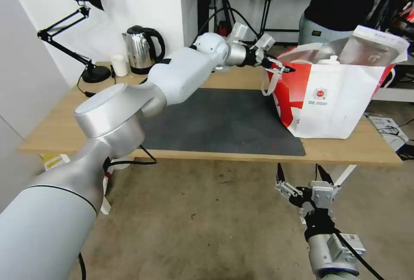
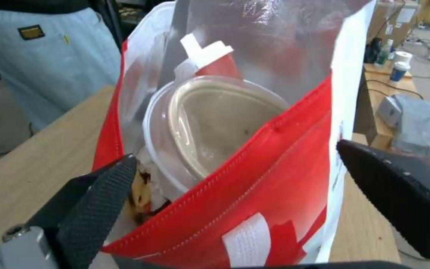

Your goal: Pick up the trash from the table and place it into the takeout bag.

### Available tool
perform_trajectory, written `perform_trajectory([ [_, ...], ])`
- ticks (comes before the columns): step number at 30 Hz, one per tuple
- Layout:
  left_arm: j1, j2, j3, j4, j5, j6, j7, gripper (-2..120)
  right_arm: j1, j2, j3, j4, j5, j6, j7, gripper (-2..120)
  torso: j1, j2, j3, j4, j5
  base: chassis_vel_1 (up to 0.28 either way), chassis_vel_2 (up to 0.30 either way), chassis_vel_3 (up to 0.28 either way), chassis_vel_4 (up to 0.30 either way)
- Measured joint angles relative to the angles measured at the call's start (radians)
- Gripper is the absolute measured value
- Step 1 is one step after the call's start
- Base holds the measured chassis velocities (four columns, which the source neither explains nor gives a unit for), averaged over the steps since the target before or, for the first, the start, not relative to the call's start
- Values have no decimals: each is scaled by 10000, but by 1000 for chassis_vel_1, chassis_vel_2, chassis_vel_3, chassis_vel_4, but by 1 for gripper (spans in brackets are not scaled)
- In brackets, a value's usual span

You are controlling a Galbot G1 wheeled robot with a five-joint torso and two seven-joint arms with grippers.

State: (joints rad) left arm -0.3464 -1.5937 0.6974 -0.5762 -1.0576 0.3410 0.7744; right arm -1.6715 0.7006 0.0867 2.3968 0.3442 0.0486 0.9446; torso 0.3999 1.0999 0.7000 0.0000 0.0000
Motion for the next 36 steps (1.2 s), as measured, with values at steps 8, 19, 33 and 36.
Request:
perform_trajectory([
  [8,-78,2,-71,-9,-35,0,-93,100,0,0,0,0,0,0,0,100,0,0,0,0,0,0,0,0,0],
  [19,-507,257,-2022,-151,-18,-131,-877,100,0,0,0,0,0,0,0,100,1,2,0,-3,0,0,0,0,0],
  [33,1464,5071,-3548,-6637,-1424,-757,-4063,100,-1,0,-1,0,0,0,-1,100,0,2,0,3,-8,0,0,0,0],
  [36,3076,6406,-4683,-8840,-1356,-1368,-5001,100,0,0,0,0,0,0,0,100,0,2,-1,-3,-1,0,0,0,0],
])
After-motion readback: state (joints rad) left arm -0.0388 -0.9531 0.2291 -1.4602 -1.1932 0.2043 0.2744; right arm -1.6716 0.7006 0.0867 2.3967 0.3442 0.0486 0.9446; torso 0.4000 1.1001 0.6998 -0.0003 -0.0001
